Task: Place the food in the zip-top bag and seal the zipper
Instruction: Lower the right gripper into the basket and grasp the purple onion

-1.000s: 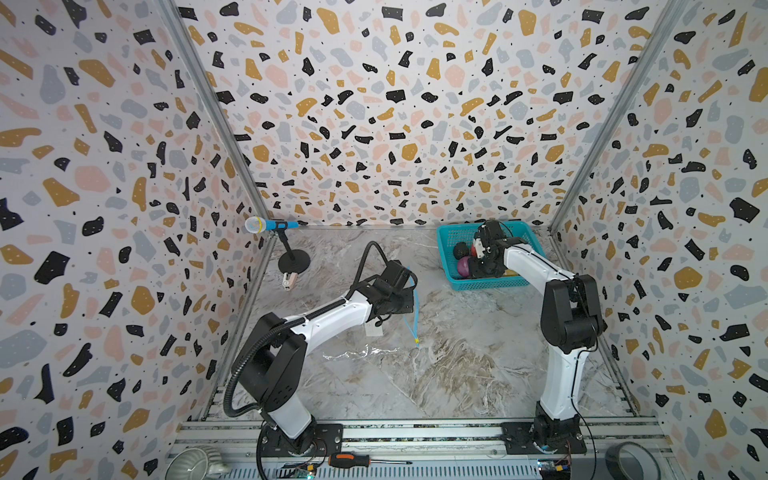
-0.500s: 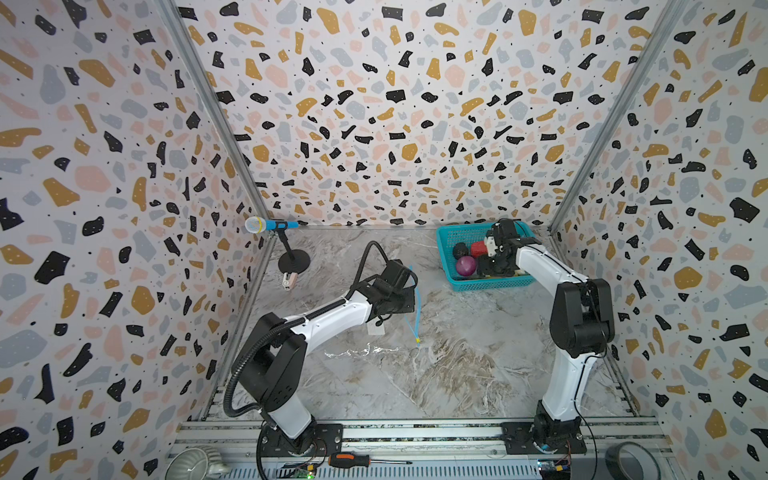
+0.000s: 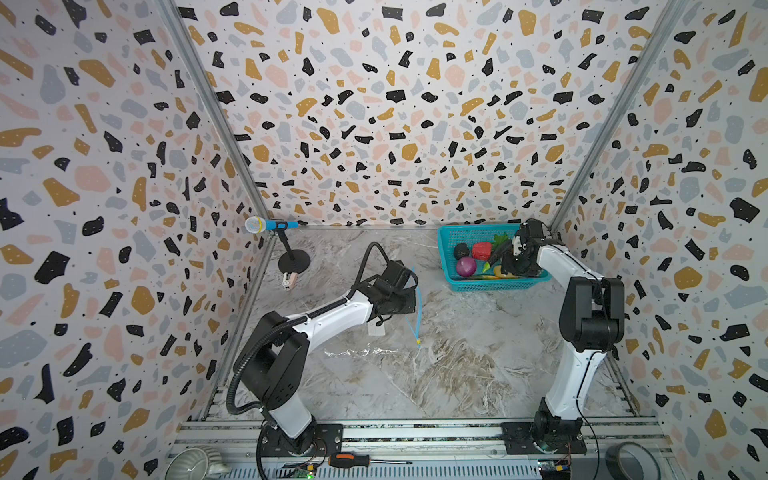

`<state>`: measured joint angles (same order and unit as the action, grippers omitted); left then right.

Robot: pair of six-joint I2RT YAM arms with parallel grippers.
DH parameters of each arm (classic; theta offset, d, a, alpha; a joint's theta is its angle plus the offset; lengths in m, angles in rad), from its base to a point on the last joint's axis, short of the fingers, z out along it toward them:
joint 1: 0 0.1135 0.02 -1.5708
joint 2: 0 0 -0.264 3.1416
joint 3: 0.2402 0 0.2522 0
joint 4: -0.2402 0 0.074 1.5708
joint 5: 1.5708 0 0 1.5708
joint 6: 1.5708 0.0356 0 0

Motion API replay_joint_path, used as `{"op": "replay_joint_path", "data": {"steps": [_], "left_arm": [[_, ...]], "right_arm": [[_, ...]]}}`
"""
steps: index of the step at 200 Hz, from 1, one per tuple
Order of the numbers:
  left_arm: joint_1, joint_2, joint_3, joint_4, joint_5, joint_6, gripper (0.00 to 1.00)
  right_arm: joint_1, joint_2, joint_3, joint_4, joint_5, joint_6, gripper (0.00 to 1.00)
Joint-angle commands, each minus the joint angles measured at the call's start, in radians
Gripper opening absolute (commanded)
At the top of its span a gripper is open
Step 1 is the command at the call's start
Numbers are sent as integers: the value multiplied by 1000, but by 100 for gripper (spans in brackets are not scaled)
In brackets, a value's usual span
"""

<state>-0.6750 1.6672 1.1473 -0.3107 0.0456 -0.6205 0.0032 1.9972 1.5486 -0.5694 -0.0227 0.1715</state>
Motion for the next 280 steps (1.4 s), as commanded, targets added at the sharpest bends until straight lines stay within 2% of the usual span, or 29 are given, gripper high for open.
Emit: {"op": "replay_joint_path", "data": {"steps": [1,43,92,136,183,280], "left_arm": [[4,8,34,23,16,12,0],[5,10,38,18,17,18,0],[4,17,56,3,25,29,0],[5,19,78,-10,20,31,0],[5,22,85,-16,22,30,0],[5,29,86,-22,27,22,0]], "right_arm": [[2,-65,-42,-41,1,2,63],[4,-103,-97,-33,-1,5,63],[75,-116,-27,23,-69,18,68],[166,-8,138,26,-104,-14,75],[215,100,271,-11,-115,-35,80],[230,211,281,-17,-74,-43,84]]}}
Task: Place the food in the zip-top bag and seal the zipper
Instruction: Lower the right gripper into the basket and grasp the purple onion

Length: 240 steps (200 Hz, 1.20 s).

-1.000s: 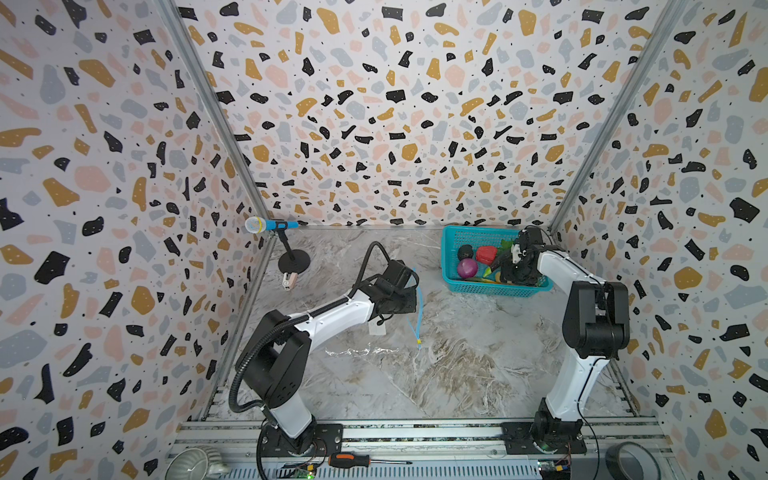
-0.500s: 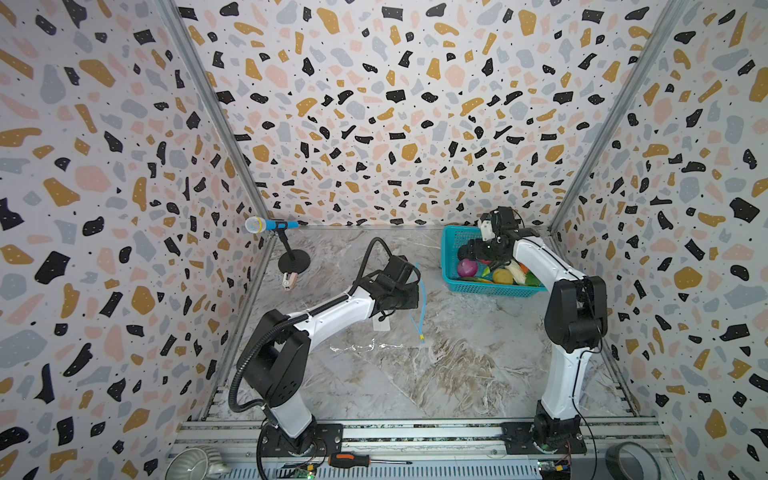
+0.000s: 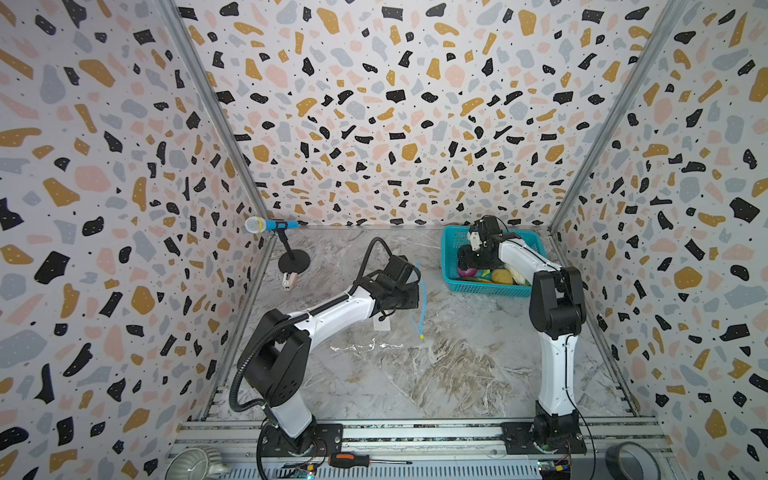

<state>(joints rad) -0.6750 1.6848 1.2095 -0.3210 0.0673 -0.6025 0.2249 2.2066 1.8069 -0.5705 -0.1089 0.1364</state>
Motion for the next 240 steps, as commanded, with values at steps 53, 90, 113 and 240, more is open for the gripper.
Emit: {"op": "replay_joint_path", "data": {"steps": [53,90,113,240], "left_arm": [[5,15,21,-7,11,-1,0],[5,12,10,0,15,-5,0],[5,12,9,1,19,-6,0],[4,26,32,0,29,-14,0]], "right_arm": [[13,21,26,-7,-3,-9,83],[16,43,42,-11,-12,-9,77],[16,41,45,-12,-18,-8,69],[10,-108,-68,104,-64,51,59]]}}
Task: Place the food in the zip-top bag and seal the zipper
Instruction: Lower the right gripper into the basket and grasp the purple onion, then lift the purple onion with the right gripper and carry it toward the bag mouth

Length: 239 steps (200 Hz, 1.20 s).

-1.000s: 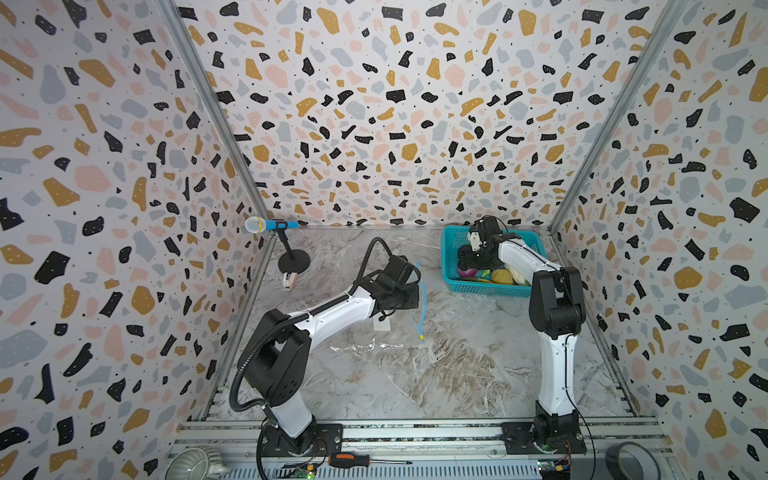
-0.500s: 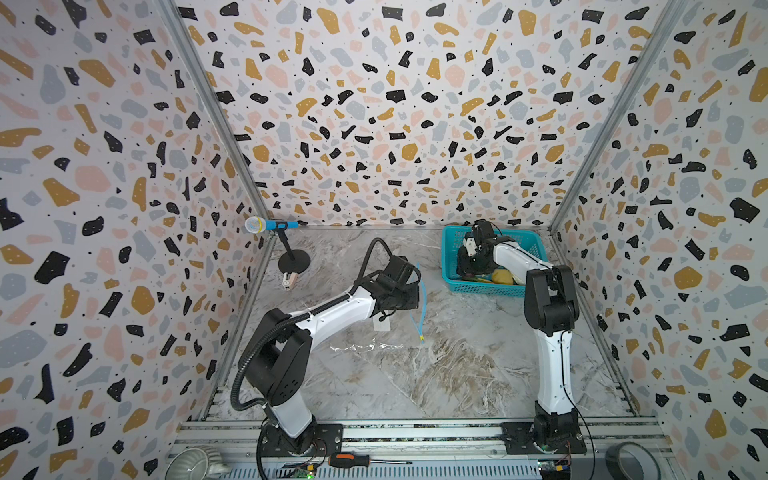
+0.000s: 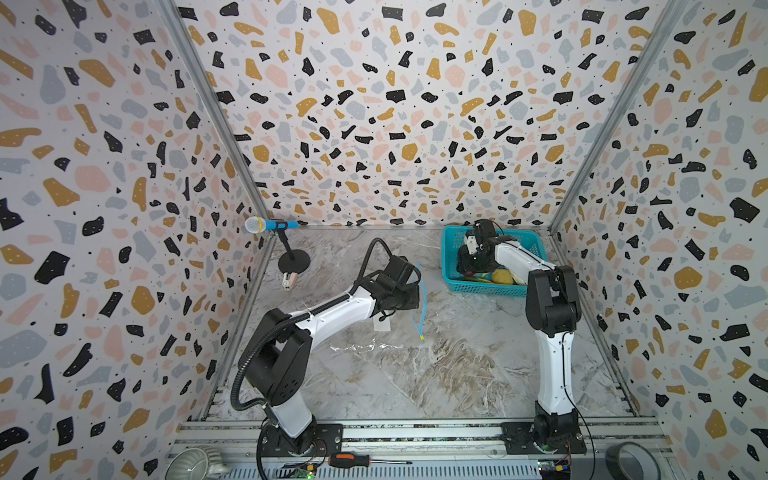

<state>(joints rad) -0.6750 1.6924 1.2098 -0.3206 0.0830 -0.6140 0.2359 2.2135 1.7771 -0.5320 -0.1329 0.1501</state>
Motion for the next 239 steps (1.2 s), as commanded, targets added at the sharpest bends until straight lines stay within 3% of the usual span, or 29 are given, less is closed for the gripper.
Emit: {"op": "replay_joint_path", "data": {"steps": [1,53,99,153,239], "left_arm": [[5,19,32,-2,14,-3,0],[5,17,47,-11,-5,8,0],[6,30,67,-15,0,13,0],[8,32,78,-25,-12,18,0],[23,14,63,6,34,-5,0]], "right_arm": [[-1,-116,-39,67,-43,38,59],[0,-207,-154,176,-92,72,56],[8,-308,-287,286,-139,24,56],[11,-427,-416,434,-271,-19,54],[113,-678,-783,767,-547,6,48]]}}
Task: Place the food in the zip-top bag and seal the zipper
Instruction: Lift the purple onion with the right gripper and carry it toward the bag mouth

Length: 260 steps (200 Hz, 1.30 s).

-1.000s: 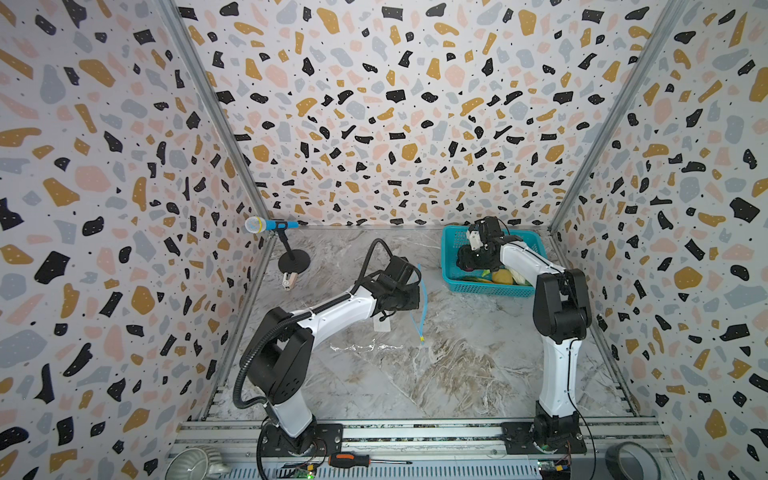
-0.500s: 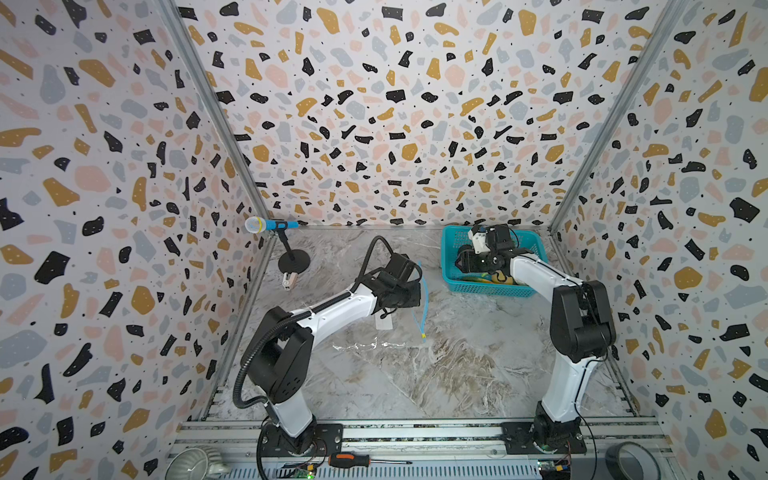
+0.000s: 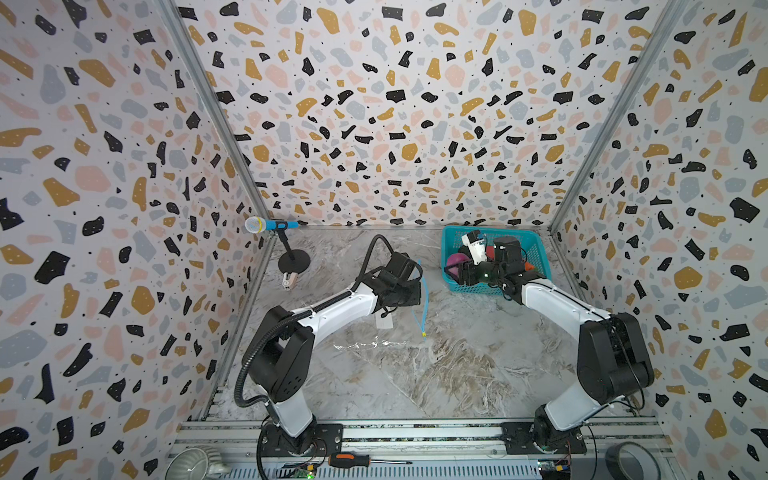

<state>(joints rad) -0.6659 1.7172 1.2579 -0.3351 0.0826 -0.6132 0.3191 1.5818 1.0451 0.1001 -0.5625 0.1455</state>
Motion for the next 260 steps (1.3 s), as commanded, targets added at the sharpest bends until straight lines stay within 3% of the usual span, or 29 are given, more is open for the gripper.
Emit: {"op": "replay_joint_path", "data": {"steps": [1,102,260], "left_arm": [[13,-11,14,21,36,-7,0],[41,-57,-20,71,110,-46,0],[51,-146,-105,164,195,-129,0]], "right_arm": [[31,-48,-54,139,-122,13,48],[167,17,-149,355,-228,111,38],[178,99,-156,274,-212,39,35]]}}
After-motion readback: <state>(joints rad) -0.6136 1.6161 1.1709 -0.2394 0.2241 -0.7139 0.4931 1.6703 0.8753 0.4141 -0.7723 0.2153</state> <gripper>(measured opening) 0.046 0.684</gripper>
